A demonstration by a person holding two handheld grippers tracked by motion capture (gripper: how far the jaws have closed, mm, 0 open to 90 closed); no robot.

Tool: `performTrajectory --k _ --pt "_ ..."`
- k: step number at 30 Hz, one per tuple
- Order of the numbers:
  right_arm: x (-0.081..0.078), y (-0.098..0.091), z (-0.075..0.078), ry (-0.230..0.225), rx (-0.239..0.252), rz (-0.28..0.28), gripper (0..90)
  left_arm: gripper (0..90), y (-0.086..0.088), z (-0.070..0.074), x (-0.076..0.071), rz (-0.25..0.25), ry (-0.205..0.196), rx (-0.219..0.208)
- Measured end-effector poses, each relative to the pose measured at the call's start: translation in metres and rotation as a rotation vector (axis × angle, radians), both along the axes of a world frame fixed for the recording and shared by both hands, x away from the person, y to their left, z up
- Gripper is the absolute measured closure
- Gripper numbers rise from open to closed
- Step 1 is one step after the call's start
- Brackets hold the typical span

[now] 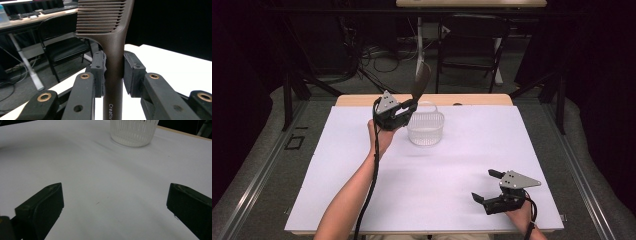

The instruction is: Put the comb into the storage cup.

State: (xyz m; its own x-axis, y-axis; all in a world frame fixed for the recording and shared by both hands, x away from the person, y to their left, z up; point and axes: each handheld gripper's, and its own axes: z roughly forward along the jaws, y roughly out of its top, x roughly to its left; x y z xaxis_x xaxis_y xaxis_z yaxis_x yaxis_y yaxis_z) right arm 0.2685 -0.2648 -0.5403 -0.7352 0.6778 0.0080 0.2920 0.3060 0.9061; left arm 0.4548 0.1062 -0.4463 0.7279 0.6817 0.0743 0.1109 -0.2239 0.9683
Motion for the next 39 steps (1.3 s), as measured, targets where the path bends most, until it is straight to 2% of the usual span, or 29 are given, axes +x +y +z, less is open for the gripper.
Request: performTrajectory --k 7,18,39 --pt "0.0001 0.0000 -0.0001 -0.002 -0.002 -0.002 0.8 72.2 -0.0005 -0.0008 0.0023 0.002 -0.007 0.007" --pt "0.0004 0.0002 -0.0004 -0.002 -0.002 0.000 0.9 72.1 -0.0051 -0.0051 0.0057 -0.030 -0.017 0.018" --pt "0.0001 0.0002 -0.0002 -0.002 -0.004 -0.002 1.0 72.2 -0.0102 -0.0071 0.0077 -0.078 -0.069 0.039"
